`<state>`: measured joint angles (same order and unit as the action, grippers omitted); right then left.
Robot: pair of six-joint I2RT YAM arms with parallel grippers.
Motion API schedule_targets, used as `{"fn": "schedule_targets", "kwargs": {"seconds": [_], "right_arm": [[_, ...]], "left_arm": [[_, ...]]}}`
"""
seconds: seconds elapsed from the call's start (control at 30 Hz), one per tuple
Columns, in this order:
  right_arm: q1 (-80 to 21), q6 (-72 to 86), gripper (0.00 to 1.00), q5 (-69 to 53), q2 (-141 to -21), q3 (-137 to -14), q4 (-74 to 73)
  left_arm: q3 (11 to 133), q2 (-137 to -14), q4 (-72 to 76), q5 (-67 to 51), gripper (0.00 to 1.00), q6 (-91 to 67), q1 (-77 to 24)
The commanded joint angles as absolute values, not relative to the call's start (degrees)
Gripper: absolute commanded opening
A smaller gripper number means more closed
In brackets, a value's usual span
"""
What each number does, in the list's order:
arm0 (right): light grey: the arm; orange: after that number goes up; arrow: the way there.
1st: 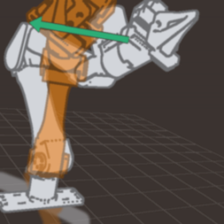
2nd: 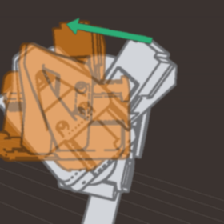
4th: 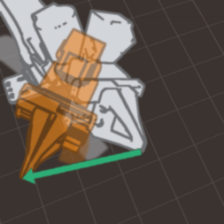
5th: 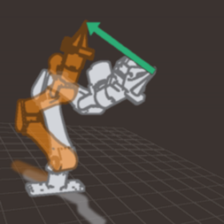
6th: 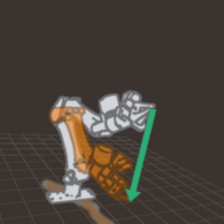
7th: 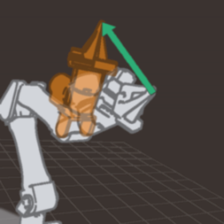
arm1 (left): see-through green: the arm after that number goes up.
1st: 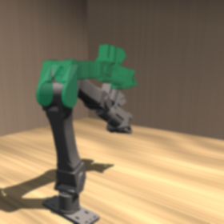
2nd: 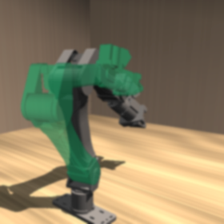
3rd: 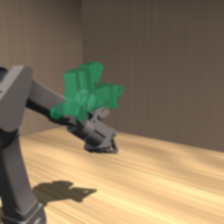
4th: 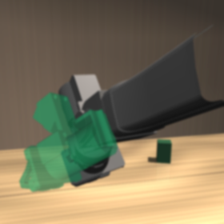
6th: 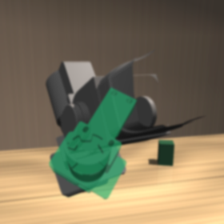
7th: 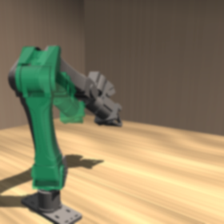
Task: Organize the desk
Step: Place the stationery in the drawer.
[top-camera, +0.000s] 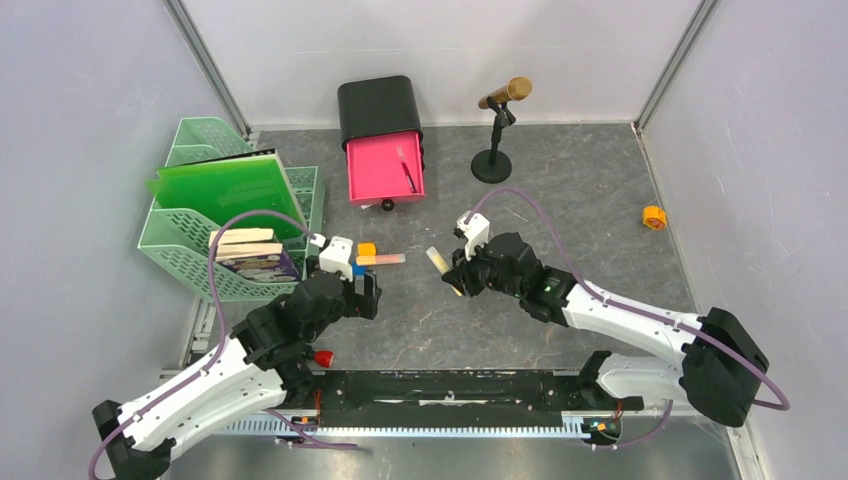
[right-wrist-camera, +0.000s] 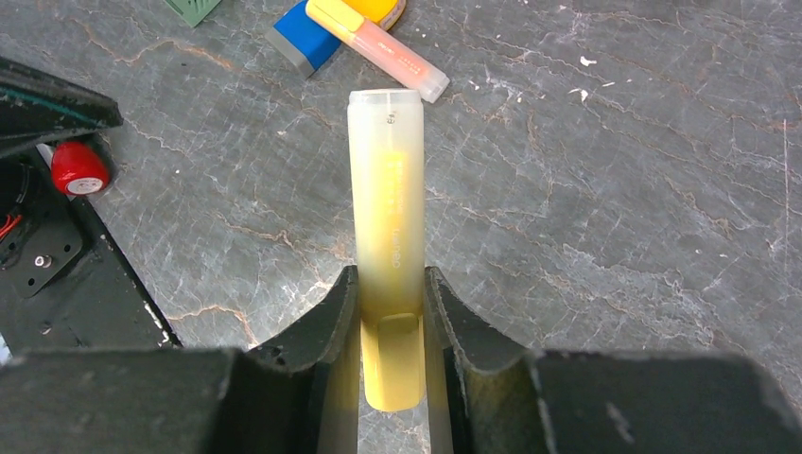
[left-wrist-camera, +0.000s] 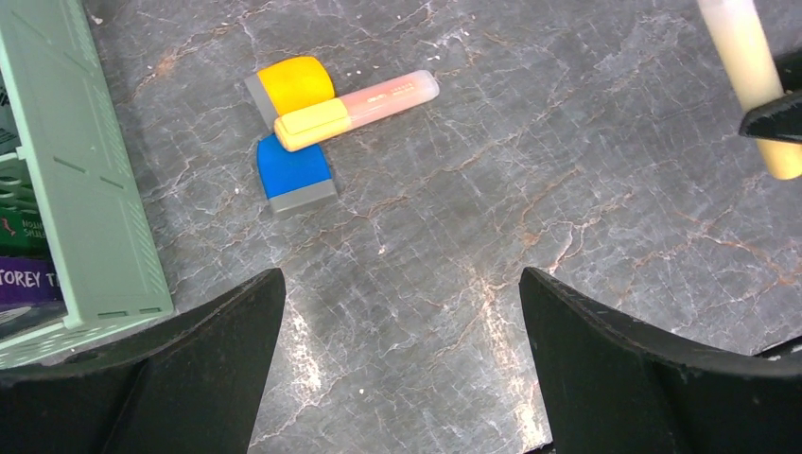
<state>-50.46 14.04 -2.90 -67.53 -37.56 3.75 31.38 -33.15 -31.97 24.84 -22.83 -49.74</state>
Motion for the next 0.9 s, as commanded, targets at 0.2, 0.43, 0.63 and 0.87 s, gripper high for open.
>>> {"fn": "schedule_targets", "kwargs": {"seconds": [0.2, 0.43, 0.63, 0.87], "right_arm": [[-50.32, 10.41, 0.0, -3.34, -72.54, -43.65, 2.73], [-50.2, 7.62, 0.0, -5.47, -77.67, -48.15, 0.89], [-49.16, 3.31, 0.0, -4.77, -79.45, -49.34, -1.7], [-46.6, 3.3, 0.0, -7.61, -79.8, -49.81, -3.12]], "left_arm": [[31.02, -33.32, -29.4, 26.39, 1.0, -22.74, -52.02], [31.99, -36.49, -30.32, 26.48, 1.0, -24.03, -52.03], [32.24, -36.52, -31.33, 26.38, 1.0, -24.95, -52.03], [31.93, -36.99, -30.95, 26.41, 1.0, -25.04, -52.12]]}}
